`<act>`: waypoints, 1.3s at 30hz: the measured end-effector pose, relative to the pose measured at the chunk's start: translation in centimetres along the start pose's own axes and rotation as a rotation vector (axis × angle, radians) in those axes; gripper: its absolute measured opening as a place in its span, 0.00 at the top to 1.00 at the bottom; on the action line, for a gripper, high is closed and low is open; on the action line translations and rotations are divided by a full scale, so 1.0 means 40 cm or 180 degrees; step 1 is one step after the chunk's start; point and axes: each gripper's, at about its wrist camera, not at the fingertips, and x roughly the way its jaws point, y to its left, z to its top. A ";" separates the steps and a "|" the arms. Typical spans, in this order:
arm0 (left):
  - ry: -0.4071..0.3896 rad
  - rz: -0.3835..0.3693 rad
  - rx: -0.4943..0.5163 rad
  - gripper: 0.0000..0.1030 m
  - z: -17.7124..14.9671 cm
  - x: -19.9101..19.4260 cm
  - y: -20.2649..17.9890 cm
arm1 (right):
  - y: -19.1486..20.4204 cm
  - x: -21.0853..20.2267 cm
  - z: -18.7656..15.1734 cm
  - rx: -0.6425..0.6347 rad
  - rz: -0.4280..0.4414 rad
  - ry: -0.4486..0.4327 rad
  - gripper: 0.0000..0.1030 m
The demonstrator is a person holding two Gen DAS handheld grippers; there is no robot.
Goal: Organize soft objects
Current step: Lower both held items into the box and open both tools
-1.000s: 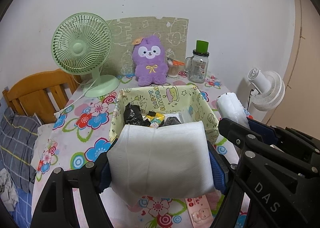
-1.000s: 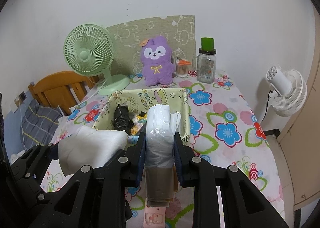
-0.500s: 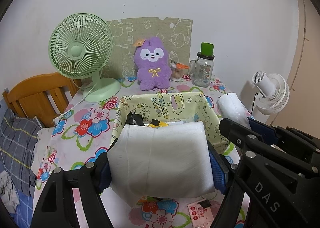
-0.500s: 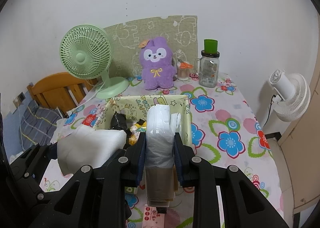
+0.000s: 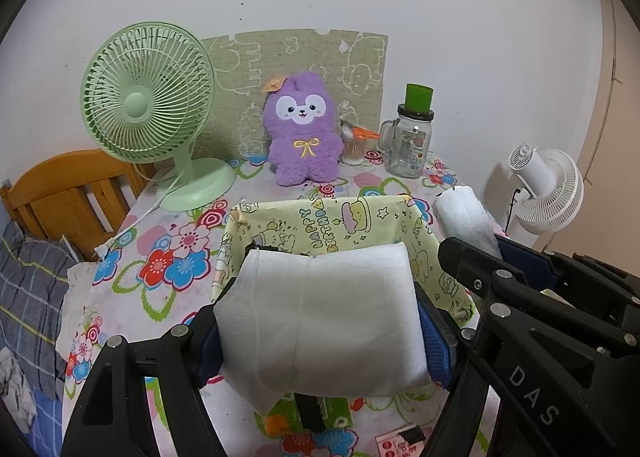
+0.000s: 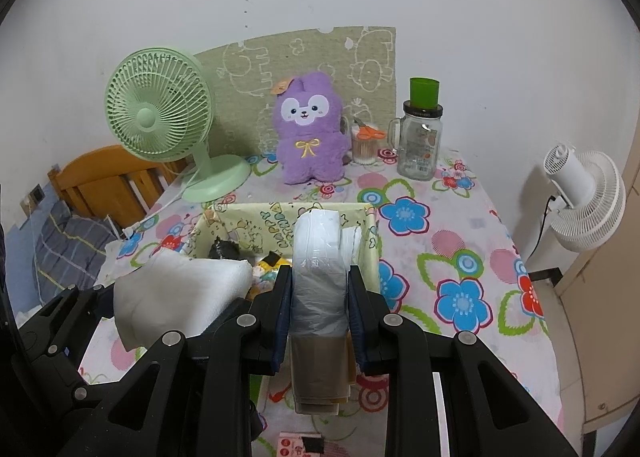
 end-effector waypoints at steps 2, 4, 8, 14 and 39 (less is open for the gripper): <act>0.0007 -0.0018 -0.0002 0.22 0.005 0.010 -0.001 | -0.004 0.009 0.005 0.0004 -0.0010 0.0007 0.72; 0.0013 -0.0023 0.0003 0.22 0.009 0.022 -0.002 | -0.009 0.017 0.009 0.0031 -0.0021 -0.0009 0.72; 0.0053 -0.0111 -0.0029 0.22 0.013 0.047 -0.001 | -0.020 0.039 0.016 0.0052 -0.0041 0.0023 0.72; 0.0076 -0.0120 -0.0052 0.22 0.018 0.079 0.004 | -0.023 0.071 0.026 0.0033 -0.0083 0.0068 0.72; 0.0343 -0.0002 -0.0092 0.03 -0.001 0.167 0.043 | 0.006 0.207 0.027 -0.0066 0.0083 0.0376 0.70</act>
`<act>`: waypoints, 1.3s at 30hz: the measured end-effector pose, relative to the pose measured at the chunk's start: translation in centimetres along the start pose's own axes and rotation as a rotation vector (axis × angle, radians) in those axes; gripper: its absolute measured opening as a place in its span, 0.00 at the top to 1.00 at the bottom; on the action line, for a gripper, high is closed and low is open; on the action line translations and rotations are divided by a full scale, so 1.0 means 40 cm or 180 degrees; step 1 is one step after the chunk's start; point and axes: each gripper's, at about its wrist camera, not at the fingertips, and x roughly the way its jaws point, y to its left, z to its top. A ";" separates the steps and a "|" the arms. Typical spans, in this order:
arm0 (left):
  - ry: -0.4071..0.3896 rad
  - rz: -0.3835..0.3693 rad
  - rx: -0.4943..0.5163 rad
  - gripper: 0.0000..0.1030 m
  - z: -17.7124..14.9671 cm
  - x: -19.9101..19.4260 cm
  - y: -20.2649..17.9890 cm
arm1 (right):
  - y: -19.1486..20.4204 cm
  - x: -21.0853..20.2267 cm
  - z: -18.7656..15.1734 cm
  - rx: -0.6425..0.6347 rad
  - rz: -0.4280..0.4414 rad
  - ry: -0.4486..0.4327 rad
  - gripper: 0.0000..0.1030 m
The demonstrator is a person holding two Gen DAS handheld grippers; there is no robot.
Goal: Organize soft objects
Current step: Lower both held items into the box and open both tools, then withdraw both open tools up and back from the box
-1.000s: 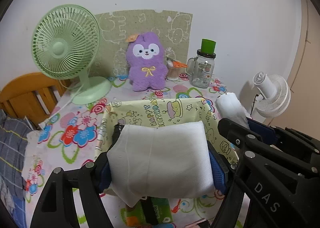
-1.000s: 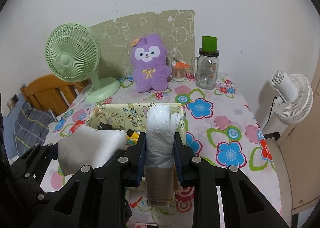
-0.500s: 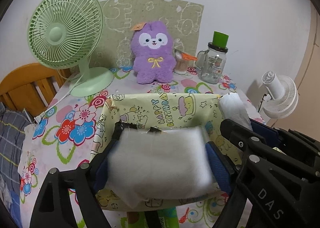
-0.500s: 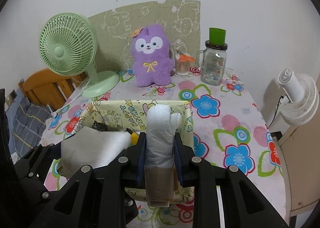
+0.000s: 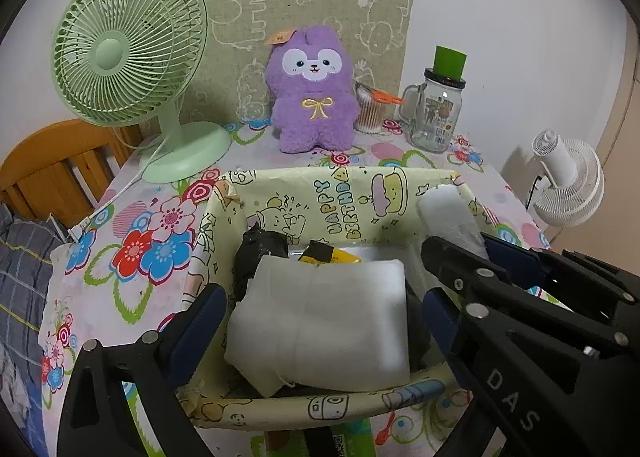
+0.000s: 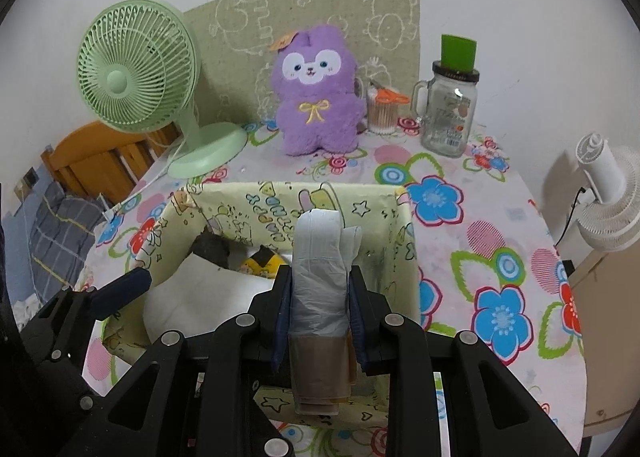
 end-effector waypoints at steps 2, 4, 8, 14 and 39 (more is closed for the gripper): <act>0.0006 0.0031 0.0027 0.03 -0.003 0.000 0.000 | -0.001 0.010 -0.002 0.0014 0.0022 0.0043 0.66; -0.0011 0.0107 0.0043 0.03 -0.006 -0.002 0.002 | -0.001 0.018 -0.005 0.0013 0.0023 0.0063 0.57; -0.0011 0.0049 0.0065 0.03 -0.011 -0.010 0.005 | -0.009 0.024 -0.009 0.0036 -0.0083 0.0018 0.35; -0.0041 0.0054 0.0082 0.03 -0.018 -0.030 -0.001 | -0.011 0.007 -0.015 0.0052 -0.0063 -0.0019 0.33; -0.0233 0.0033 0.0095 0.01 -0.091 -0.168 -0.024 | 0.019 -0.151 -0.095 0.0047 -0.0114 -0.0252 0.26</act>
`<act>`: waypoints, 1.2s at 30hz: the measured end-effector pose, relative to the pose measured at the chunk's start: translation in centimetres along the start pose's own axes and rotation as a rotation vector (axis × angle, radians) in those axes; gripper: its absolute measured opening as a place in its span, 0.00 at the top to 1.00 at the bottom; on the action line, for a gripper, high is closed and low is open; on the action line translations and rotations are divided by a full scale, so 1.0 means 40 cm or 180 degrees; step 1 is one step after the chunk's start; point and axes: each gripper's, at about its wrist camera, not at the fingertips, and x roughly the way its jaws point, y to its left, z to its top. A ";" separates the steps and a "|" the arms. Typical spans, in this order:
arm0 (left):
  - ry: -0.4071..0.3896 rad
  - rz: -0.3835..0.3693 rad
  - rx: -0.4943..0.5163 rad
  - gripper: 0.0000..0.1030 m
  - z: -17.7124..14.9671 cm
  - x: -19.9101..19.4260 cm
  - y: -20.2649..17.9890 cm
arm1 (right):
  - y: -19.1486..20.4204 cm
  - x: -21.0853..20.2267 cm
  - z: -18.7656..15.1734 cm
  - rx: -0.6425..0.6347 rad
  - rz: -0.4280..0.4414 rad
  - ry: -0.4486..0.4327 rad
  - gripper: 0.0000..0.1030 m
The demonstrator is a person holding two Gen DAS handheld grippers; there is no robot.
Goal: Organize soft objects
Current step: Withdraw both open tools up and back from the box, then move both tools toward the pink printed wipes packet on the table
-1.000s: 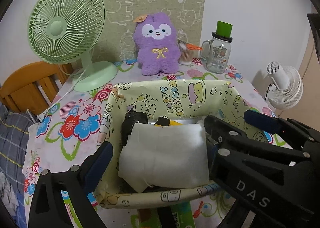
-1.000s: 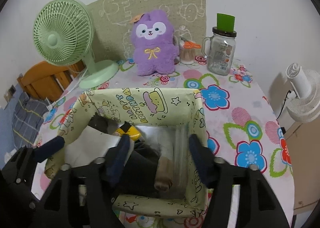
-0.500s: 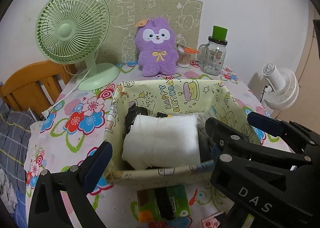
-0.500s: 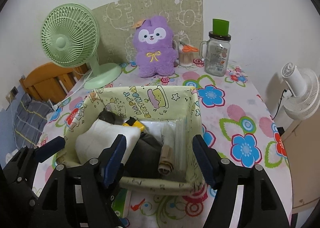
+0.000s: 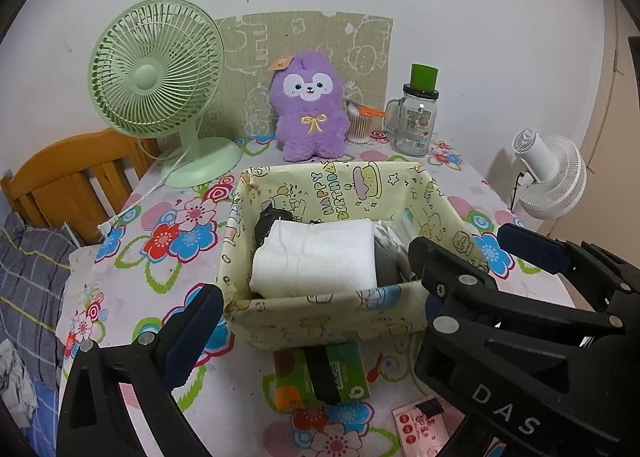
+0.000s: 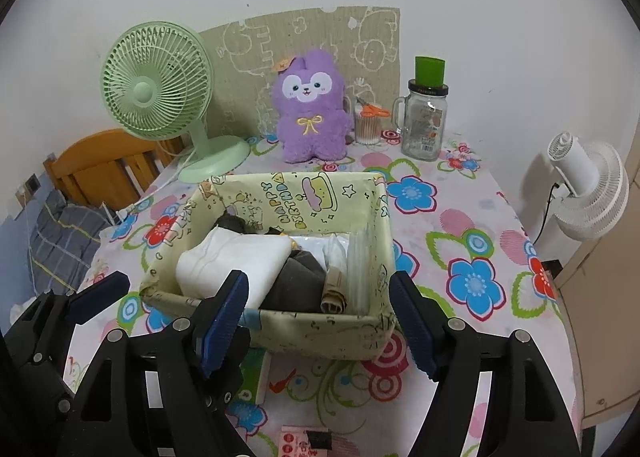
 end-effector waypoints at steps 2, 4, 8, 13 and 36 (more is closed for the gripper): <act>-0.0011 0.0002 0.0004 0.01 -0.005 -0.009 -0.001 | 0.001 -0.013 -0.007 -0.0006 -0.0008 -0.0022 0.26; -0.0024 0.0000 0.0006 0.01 -0.011 -0.022 -0.004 | 0.002 -0.024 -0.012 -0.0009 -0.0006 -0.0033 0.26; -0.0056 0.0002 0.0014 0.00 -0.021 -0.042 -0.008 | 0.004 -0.045 -0.023 -0.0001 -0.0002 -0.0056 0.26; -0.0089 0.0029 0.0011 0.00 -0.036 -0.064 -0.012 | 0.007 -0.072 -0.037 -0.0003 -0.0009 -0.0094 0.25; -0.0170 0.0018 0.0009 0.00 -0.104 -0.142 -0.020 | 0.021 -0.163 -0.112 -0.0038 0.0003 -0.0188 0.17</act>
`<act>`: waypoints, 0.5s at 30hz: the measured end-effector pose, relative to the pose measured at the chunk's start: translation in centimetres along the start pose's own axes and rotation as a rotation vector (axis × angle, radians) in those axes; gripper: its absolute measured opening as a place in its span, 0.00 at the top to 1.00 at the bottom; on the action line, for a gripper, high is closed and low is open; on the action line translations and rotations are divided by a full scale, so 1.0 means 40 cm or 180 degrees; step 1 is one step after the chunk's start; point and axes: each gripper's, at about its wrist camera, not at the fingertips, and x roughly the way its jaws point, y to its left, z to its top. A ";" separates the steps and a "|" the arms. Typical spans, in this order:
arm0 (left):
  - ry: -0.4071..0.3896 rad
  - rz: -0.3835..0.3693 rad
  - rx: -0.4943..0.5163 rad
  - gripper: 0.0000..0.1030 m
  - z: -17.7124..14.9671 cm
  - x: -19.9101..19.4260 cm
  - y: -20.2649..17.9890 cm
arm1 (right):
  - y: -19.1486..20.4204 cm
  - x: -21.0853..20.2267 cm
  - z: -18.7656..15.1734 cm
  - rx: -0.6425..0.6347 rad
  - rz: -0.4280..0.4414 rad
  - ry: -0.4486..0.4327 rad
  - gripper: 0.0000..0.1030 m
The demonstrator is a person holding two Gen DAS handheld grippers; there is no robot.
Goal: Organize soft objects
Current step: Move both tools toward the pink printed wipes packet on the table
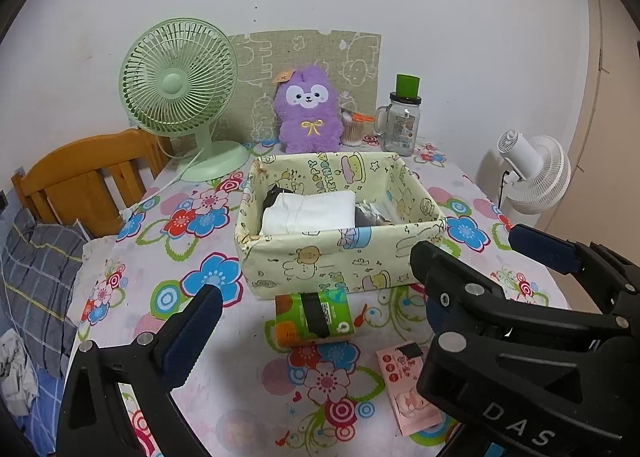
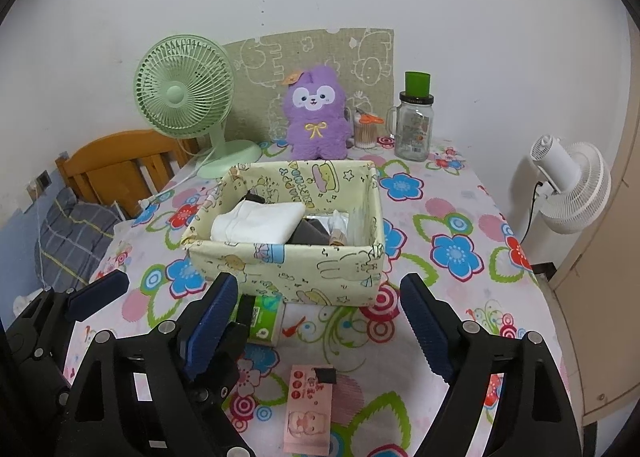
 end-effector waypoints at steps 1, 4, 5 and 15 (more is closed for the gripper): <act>0.0000 -0.0003 -0.0002 0.00 -0.003 -0.002 -0.001 | 0.000 -0.004 -0.005 0.0003 0.0002 0.0000 0.17; 0.0000 -0.0020 -0.0011 0.00 -0.018 -0.012 -0.001 | 0.003 -0.014 -0.019 0.0007 0.0004 0.0000 0.16; 0.0005 -0.0025 -0.0012 0.00 -0.024 -0.016 -0.001 | 0.003 -0.012 -0.016 0.0003 0.0003 -0.0001 0.15; 0.0037 -0.0070 -0.0056 0.00 -0.067 -0.029 0.016 | 0.013 -0.039 -0.062 -0.0019 -0.0012 -0.0011 0.09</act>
